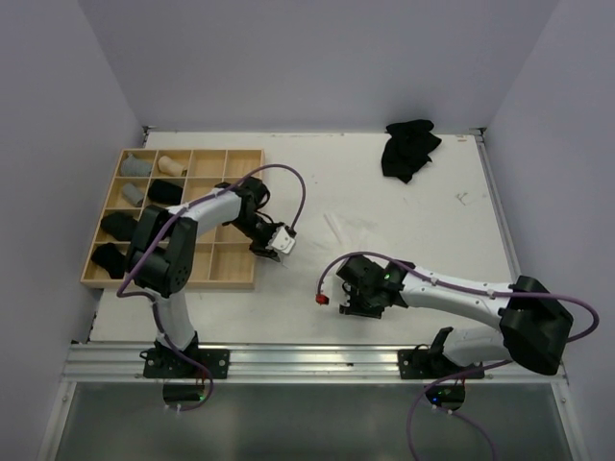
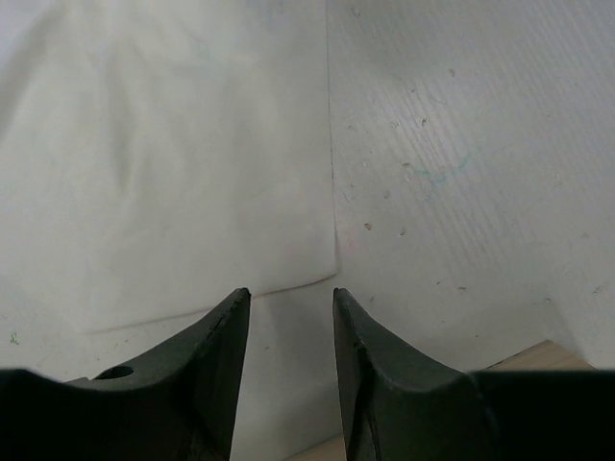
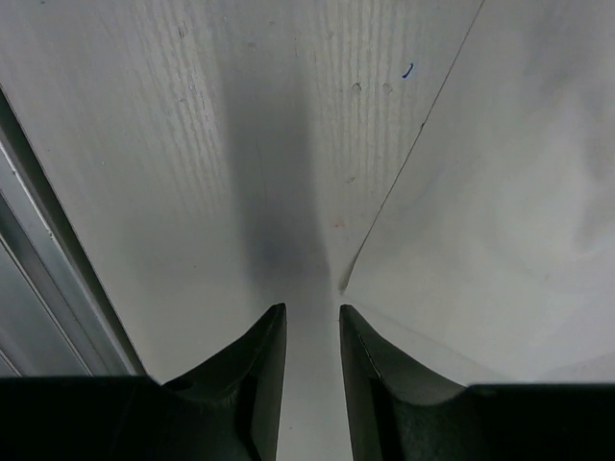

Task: Roll the underwear
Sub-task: Flatten the underwear

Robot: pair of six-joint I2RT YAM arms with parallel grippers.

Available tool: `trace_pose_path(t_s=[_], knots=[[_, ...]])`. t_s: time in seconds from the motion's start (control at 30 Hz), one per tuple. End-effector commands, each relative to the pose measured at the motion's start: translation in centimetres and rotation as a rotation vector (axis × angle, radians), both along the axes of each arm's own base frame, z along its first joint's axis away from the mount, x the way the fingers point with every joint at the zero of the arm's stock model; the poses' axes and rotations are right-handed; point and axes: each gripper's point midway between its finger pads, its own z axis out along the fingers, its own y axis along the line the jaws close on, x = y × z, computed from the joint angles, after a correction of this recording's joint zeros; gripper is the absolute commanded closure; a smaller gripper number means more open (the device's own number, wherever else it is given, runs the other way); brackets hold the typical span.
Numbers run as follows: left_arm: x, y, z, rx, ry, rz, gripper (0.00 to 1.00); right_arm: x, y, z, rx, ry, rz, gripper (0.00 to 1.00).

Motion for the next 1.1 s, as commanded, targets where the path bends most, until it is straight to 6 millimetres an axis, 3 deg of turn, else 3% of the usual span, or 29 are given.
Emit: trace_pose_path(t_s=[0.0,0.4,0.67,0.83,1.07], knots=[[0.2,-0.9,0.8,-0.052,-0.031,-0.071,0.56,0.6,-0.2,-0.4,-0.022,-0.039,0.022,0.66],[0.2,-1.6,0.3,-0.046,-0.07,-0.15,0.56,1.8,-1.0,-2.4,-0.093,-0.086,0.013,0.64],[-0.9,-0.8,-0.1,-0.031,-0.084,-0.227,0.57,1.4,0.1,-4.0,-0.085,-0.025,0.006,0.96],[-1.0,-0.8,-0.8,-0.031,-0.097,-0.259,0.58,1.9,0.2,-3.7,-0.09,-0.045,-0.03,1.0],[-1.1,-0.9,-1.7,-0.007,-0.094,-0.275,0.81,2.0,-0.5,-2.1,-0.077,-0.066,-0.064,1.0]])
